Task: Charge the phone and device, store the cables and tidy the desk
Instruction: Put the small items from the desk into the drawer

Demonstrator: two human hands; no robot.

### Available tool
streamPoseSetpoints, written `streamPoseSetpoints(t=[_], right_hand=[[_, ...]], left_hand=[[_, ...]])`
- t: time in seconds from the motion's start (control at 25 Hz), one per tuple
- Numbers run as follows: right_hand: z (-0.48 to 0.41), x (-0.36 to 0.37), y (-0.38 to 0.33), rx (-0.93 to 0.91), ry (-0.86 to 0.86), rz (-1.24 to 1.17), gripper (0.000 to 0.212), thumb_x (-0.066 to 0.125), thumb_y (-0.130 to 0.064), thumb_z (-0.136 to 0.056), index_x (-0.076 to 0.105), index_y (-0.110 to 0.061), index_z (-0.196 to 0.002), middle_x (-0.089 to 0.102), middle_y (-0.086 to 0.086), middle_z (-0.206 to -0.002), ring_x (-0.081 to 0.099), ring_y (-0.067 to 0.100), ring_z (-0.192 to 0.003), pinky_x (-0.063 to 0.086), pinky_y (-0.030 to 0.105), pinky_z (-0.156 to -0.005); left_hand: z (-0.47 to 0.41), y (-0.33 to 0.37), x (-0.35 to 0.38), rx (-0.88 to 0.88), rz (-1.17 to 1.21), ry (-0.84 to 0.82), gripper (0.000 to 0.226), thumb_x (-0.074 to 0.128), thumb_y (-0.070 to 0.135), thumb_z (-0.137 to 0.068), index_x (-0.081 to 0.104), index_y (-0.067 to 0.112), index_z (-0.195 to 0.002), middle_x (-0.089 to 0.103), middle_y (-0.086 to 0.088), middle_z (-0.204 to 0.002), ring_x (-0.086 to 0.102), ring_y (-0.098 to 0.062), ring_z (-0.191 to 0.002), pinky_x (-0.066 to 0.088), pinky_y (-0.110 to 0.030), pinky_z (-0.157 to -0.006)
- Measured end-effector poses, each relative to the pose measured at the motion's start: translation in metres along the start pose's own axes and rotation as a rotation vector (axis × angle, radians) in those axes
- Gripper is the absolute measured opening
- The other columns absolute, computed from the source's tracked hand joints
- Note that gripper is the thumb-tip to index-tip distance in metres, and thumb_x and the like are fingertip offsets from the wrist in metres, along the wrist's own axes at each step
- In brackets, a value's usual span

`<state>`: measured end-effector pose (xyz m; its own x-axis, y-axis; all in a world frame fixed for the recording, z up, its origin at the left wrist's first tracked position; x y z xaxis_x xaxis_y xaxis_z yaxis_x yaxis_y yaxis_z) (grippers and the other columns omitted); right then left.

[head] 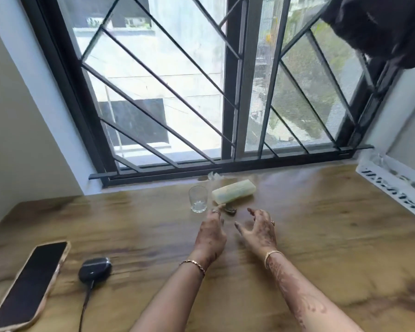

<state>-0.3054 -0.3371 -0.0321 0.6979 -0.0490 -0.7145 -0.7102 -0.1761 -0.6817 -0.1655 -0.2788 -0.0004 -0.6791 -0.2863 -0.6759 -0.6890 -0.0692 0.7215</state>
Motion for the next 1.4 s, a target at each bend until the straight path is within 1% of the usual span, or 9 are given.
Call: streamPoseSetpoints(t=[0.2,0.36,0.56,0.68,0.84,1.04,1.2,1.28,1.4], right_hand=[[-0.031,0.022,-0.005,0.022,0.044,0.127,0.054,0.074,-0.047,-0.071,0.063,-0.023,-0.118,0.056,0.004,-0.116,0.05,0.025,-0.113,0.035,0.032,-0.1],[-0.045,0.024,-0.014,-0.001,0.088,0.143,0.036,0.071,-0.046,-0.073,0.07,-0.031,-0.106,0.058,0.001,-0.111,0.052,0.023,-0.107,0.04,0.032,-0.094],[-0.047,0.023,-0.006,0.001,0.131,0.08,0.028,0.074,-0.038,-0.074,0.073,-0.024,-0.098,0.062,0.002,-0.102,0.054,0.024,-0.101,0.041,0.029,-0.091],[-0.046,0.016,0.001,0.03,0.159,0.04,0.027,0.076,-0.035,-0.073,0.073,-0.022,-0.097,0.063,0.003,-0.099,0.057,0.023,-0.098,0.043,0.029,-0.089],[-0.041,0.003,0.02,0.115,0.176,-0.053,0.026,0.079,-0.033,-0.071,0.074,-0.021,-0.093,0.063,0.002,-0.096,0.063,0.021,-0.09,0.05,0.03,-0.084],[-0.021,-0.019,0.04,0.122,0.156,-0.159,0.025,0.081,-0.026,-0.07,0.073,-0.017,-0.092,0.066,0.004,-0.095,0.067,0.018,-0.08,0.055,0.035,-0.081],[0.011,-0.048,0.058,0.109,0.147,-0.19,0.023,0.08,-0.027,-0.072,0.072,-0.02,-0.092,0.067,0.005,-0.094,0.066,0.019,-0.083,0.054,0.037,-0.084],[0.036,-0.072,0.069,0.092,0.169,-0.202,0.023,0.08,-0.024,-0.072,0.072,-0.021,-0.094,0.068,0.003,-0.092,0.066,0.018,-0.08,0.054,0.033,-0.082],[0.079,-0.115,0.096,0.074,0.179,-0.204,0.023,0.081,-0.022,-0.071,0.072,-0.022,-0.093,0.065,-0.002,-0.087,0.066,0.016,-0.076,0.057,0.037,-0.078]], left_hand=[[-0.051,-0.005,0.025,0.059,-0.02,-0.097,0.06,0.043,-0.004,-0.089,0.03,0.013,-0.145,0.03,-0.007,-0.152,0.029,-0.021,-0.141,0.022,-0.027,-0.117],[-0.081,-0.007,0.036,0.087,-0.133,-0.105,0.07,0.046,-0.005,-0.085,0.021,0.012,-0.149,0.019,-0.008,-0.155,0.014,-0.026,-0.146,0.016,-0.034,-0.12],[-0.106,-0.01,0.038,0.055,-0.289,-0.107,0.075,0.053,0.002,-0.086,0.014,0.006,-0.15,0.012,-0.013,-0.157,0.004,-0.03,-0.147,0.007,-0.034,-0.121],[-0.113,-0.007,0.036,0.041,-0.43,-0.096,0.075,0.057,0.01,-0.088,0.015,0.004,-0.149,0.014,-0.015,-0.156,0.013,-0.032,-0.145,0.012,-0.035,-0.119],[-0.11,0.004,0.037,0.043,-0.533,-0.167,0.049,0.048,0.007,-0.089,0.036,0.008,-0.137,0.035,-0.016,-0.137,0.039,-0.033,-0.124,0.032,-0.037,-0.106],[-0.083,0.013,0.044,-0.013,-0.546,-0.229,0.047,0.046,0.006,-0.09,0.035,0.005,-0.136,0.028,-0.021,-0.141,0.033,-0.038,-0.13,0.032,-0.042,-0.108],[-0.054,0.019,0.052,-0.019,-0.5,-0.251,0.051,0.057,0.02,-0.088,0.038,0.006,-0.133,0.042,-0.017,-0.132,0.04,-0.034,-0.123,0.033,-0.038,-0.104],[-0.029,0.03,0.056,-0.008,-0.479,-0.258,0.052,0.061,0.025,-0.086,0.041,0.007,-0.131,0.045,-0.017,-0.129,0.042,-0.033,-0.122,0.032,-0.037,-0.103],[0.015,0.049,0.062,-0.034,-0.418,-0.256,0.056,0.066,0.032,-0.083,0.044,0.009,-0.129,0.048,-0.016,-0.128,0.044,-0.034,-0.121,0.035,-0.039,-0.101]])
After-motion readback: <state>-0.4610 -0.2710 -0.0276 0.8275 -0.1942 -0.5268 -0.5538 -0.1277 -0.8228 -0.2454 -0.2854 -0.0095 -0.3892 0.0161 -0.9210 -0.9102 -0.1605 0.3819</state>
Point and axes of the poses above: each hand's wrist, its own z-axis away from the middle knuckle, its own x-axis out of the palm, y = z × x, the point moved 7 cm from there along -z, towards the middle knuckle
